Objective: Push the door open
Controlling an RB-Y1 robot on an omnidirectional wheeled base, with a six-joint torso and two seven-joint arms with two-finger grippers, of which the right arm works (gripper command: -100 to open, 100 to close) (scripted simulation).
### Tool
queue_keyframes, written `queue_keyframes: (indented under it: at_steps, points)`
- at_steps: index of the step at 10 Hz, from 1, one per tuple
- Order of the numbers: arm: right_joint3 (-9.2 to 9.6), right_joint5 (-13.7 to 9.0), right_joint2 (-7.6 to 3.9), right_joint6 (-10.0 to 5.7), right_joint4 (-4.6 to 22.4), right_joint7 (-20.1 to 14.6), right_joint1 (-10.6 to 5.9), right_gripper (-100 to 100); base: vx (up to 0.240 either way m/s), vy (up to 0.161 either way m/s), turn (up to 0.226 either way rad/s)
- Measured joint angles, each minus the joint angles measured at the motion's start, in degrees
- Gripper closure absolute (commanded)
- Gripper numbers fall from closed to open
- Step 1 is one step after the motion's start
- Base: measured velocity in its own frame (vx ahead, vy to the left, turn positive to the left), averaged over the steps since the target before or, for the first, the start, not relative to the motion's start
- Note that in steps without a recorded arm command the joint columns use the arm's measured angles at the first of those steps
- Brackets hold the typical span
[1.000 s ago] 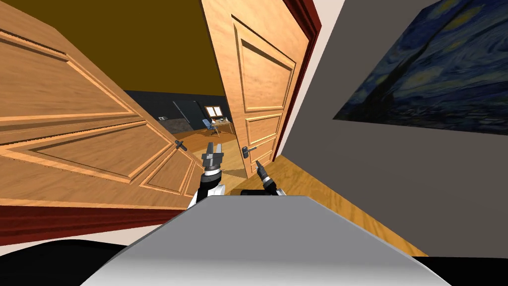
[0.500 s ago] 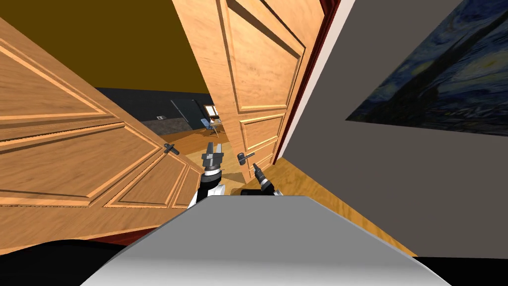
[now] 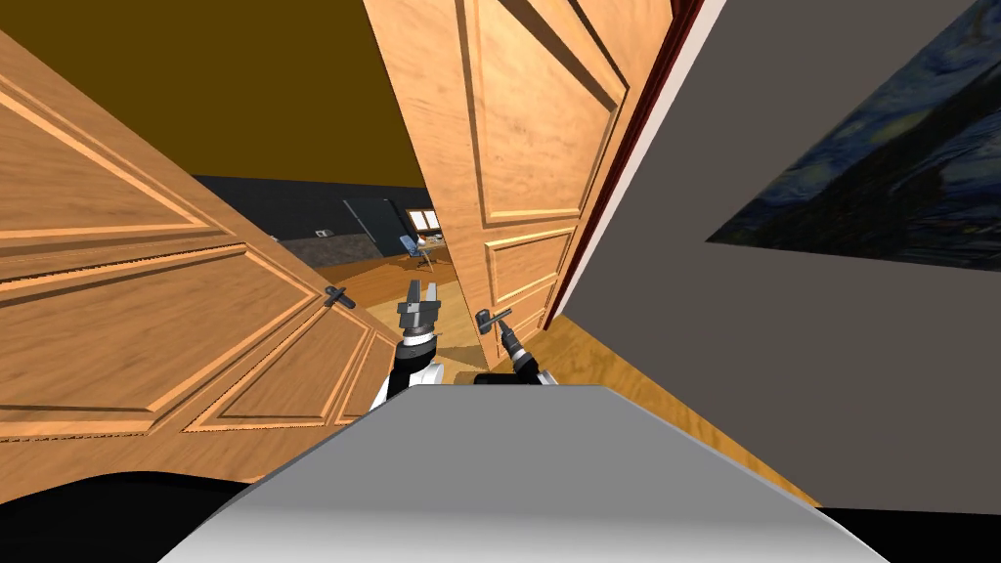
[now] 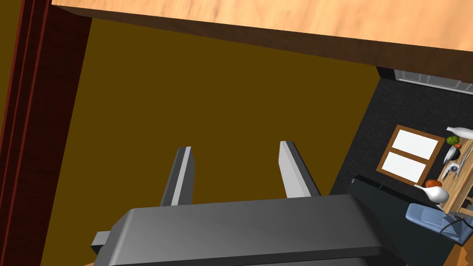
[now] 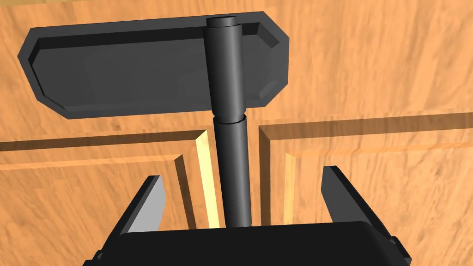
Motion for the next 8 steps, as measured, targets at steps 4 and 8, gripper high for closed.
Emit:
queue_keyframes:
  at_steps: [4, 8]
  points:
    - [-0.36, -0.4, 0.85, 0.8, 0.84, 0.2, -1.1, 100, 0.107, 0.061, 0.019]
    - [-0.41, -0.36, 0.78, 0.87, 0.9, 0.21, -1.09, 100, -0.013, -0.01, 0.001]
